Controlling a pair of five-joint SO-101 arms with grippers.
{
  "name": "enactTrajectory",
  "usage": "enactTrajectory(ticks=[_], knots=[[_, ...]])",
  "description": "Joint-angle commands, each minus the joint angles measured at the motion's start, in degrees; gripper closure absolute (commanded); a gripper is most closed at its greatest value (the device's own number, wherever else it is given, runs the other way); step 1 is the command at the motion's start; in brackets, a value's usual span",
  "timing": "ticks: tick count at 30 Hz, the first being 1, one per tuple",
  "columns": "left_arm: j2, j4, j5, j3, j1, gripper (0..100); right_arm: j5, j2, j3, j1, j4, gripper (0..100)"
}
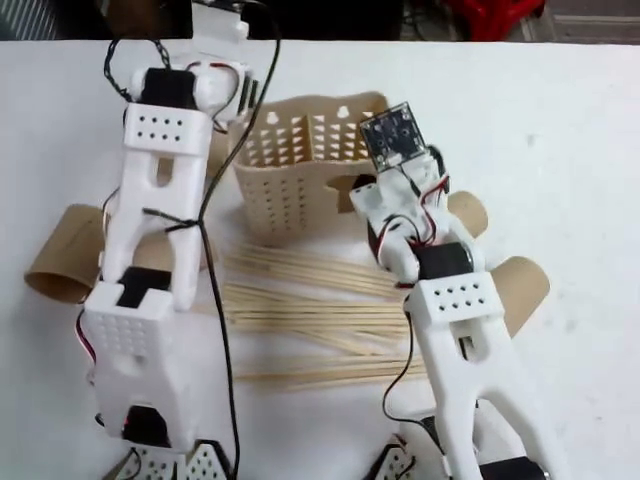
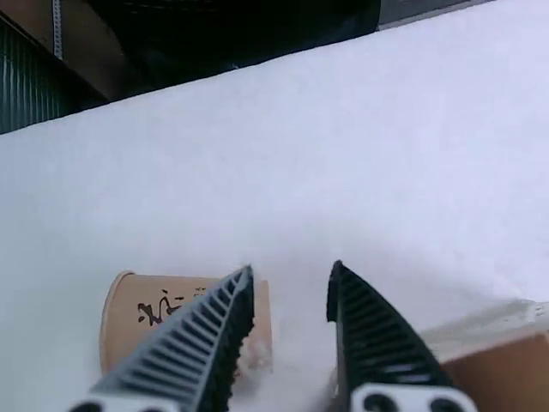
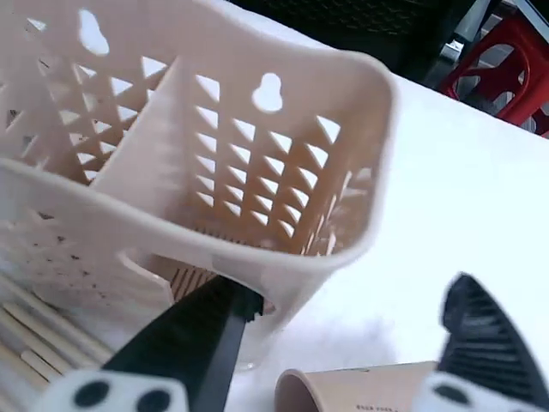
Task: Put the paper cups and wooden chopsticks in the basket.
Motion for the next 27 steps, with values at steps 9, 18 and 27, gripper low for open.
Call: enactTrajectory(ticks=[9, 18, 27], knots=[[-0.48, 11.43, 0.18, -12.22, -4.62, 84, 0.62, -2.68, -0.97, 1.1, 4.44, 72.1], [-2.68, 22.15, 1.85, -17.49, -3.82, 84, 0.53, -2.68, 5.54, 1.1, -1.27, 73.5], [-12.0, 29.01, 2.81, -16.97, -3.38, 84, 0.35, -2.33, 5.63, 1.1, -1.19, 73.6]])
